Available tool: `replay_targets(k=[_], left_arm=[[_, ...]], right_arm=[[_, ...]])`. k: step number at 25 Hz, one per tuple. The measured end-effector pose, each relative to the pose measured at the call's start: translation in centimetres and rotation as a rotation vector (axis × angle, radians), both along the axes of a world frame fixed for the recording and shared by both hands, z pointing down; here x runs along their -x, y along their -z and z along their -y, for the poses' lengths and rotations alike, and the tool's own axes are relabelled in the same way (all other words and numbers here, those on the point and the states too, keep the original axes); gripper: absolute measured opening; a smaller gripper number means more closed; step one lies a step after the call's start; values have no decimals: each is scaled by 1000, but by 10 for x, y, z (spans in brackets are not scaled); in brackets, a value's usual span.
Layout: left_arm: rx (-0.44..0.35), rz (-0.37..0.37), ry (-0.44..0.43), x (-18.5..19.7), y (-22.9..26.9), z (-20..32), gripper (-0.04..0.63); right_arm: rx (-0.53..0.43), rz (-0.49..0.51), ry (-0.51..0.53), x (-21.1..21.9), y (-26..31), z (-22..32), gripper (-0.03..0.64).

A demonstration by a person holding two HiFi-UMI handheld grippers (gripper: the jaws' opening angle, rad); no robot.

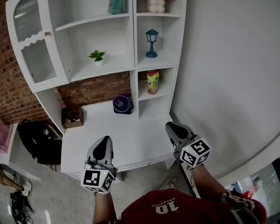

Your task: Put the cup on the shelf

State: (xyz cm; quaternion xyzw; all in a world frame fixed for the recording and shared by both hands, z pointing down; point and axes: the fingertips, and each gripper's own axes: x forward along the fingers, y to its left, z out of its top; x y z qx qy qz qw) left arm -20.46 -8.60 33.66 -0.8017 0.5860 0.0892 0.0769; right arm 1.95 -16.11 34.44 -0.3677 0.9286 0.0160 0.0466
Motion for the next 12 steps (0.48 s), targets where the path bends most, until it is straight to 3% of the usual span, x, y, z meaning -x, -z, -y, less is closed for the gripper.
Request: replay_targets(k=[12], left_arm=[[12,0,-18,-11,-7,7,-2]], right_arm=[[-1,9,-47,-15,-4,-1,5]])
